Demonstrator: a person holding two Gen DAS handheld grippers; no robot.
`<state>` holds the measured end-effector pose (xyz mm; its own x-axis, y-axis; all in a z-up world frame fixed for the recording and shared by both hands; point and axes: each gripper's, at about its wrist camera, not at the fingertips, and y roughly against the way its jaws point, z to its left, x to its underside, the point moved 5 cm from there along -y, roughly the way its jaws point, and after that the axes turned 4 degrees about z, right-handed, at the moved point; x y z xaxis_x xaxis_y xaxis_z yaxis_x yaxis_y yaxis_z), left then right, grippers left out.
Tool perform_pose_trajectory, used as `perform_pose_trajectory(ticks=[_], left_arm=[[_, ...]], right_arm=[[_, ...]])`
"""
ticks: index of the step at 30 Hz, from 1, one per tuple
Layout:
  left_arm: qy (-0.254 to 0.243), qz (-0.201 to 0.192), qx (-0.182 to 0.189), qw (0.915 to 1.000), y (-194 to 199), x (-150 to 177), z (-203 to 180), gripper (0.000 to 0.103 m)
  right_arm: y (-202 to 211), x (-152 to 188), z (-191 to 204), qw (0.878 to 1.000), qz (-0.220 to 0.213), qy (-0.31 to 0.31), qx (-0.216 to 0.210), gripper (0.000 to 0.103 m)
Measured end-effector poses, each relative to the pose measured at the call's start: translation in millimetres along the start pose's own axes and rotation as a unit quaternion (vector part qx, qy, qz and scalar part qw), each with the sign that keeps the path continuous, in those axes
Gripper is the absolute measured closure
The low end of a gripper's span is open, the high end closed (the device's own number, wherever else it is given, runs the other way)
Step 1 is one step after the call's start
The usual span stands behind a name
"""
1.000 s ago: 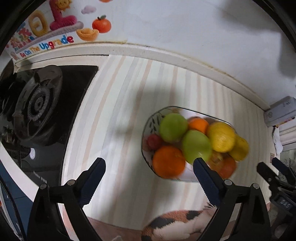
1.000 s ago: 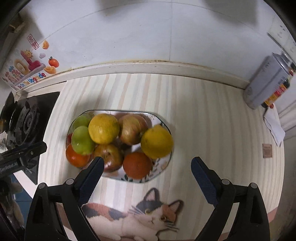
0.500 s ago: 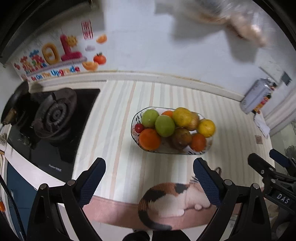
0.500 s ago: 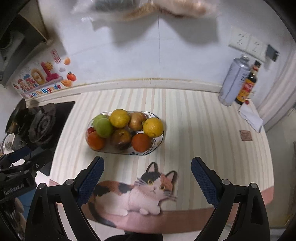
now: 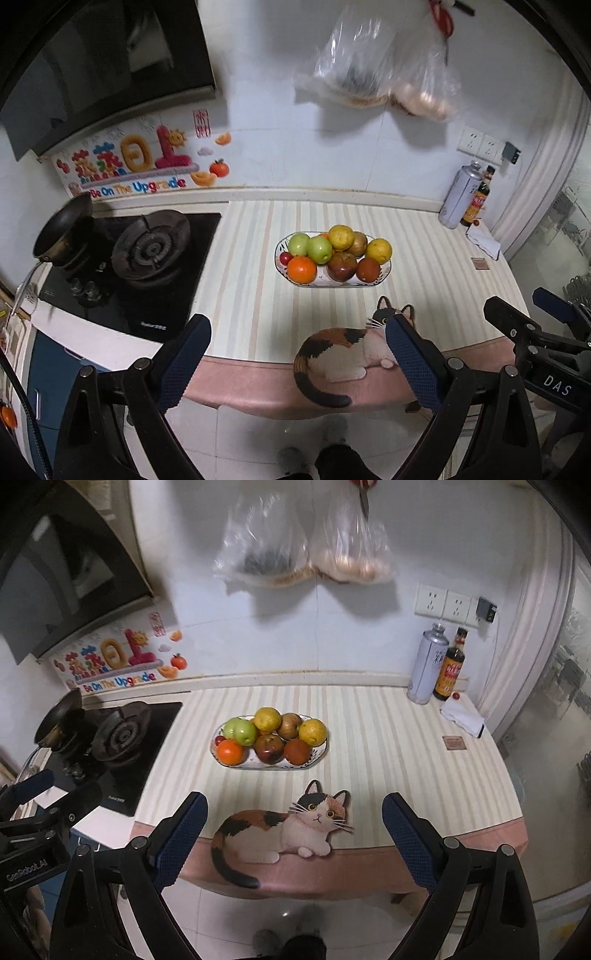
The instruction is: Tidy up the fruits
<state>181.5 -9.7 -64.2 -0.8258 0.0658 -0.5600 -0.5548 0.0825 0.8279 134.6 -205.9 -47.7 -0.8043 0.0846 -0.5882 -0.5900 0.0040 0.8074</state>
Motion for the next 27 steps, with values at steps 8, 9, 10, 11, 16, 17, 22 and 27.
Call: perform_pose_trajectory(ticks=[8,9,10,11,16,17,22,27], left_arm=[[-0.002,-0.027,-0.008,0.9996,50.5,27.7,-6.0,0.006],[-0.002,-0.029,-0.010,0.9995,55.0,30.5,-7.6,0.006],[-0.002,-0.032,-0.015,0.9994,59.5,33.3,-8.9,0.006],[-0.005,-0.033,-0.017,0.9993,63.6,35.7,-10.9,0.006],[-0.002,-0.044,-0.018,0.9988,82.4,43.6,-15.3,0.006],[-0.001,-0.047,-0.019,0.9987,86.2,45.0,-16.3,0.006],[0.002,-0.052,-0.015,0.9985,92.7,48.6,-21.3,0.006],[0.006,-0.045,-0.015,0.9989,85.8,48.8,-23.0,0.006]], right_arm=[[55.1,28.1,4.6,0.999,-0.025,0.007,-0.020,0.003],[61.1,31.3,4.1,0.999,-0.025,0.008,-0.022,0.003],[68.2,35.1,3.7,0.999,-0.026,0.010,-0.025,0.003],[72.1,35.1,2.8,0.999,-0.029,0.011,-0.027,0.003],[92.0,45.1,-1.1,0.999,-0.034,0.013,-0.038,0.003],[94.6,46.8,-1.6,0.999,-0.034,0.014,-0.039,0.003],[98.0,49.5,-6.0,0.998,-0.030,0.013,-0.049,0.003],[89.8,44.5,-11.6,0.998,-0.024,0.009,-0.053,0.003]])
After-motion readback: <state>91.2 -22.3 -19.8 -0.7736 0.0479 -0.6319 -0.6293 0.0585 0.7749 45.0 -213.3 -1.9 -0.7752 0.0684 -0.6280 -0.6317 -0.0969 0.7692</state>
